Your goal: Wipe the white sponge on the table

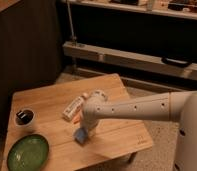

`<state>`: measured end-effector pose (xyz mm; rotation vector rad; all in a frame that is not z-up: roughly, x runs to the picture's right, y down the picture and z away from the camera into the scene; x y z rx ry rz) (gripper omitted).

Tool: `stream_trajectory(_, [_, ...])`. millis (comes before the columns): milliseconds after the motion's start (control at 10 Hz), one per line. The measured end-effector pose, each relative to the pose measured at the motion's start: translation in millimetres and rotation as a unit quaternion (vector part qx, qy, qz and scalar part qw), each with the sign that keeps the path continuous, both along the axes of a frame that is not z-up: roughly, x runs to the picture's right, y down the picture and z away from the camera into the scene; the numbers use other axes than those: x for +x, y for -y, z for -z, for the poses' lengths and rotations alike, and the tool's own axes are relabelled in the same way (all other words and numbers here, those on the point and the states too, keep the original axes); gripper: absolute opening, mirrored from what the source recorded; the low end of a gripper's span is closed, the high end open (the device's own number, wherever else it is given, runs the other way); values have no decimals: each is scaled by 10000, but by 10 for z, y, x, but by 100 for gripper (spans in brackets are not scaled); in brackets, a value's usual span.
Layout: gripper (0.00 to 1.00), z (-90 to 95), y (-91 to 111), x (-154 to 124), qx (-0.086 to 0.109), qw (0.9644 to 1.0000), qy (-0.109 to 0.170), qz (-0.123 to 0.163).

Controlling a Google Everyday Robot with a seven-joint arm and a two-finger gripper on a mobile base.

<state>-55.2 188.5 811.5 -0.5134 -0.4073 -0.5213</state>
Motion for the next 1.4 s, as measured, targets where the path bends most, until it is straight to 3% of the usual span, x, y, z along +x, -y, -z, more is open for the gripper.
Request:
stream_trajectory(100, [6,-188,145,130,6,9998,-134,-147])
stream_trajectory(300, [6,-367,297,294,31,9986,-364,-387])
stream_trajectory(600, [6,-460,328,792,14,9940,-820,-729])
stream_trajectory(900, [6,-332,85,1394,-75,9881,-1233,-917])
stream_trajectory(1100, [6,-194,-143,1622,-158,9861,-1431,-835])
stream_trajectory(1400, [6,173,-539,1458,-222,9908,-1277,-379])
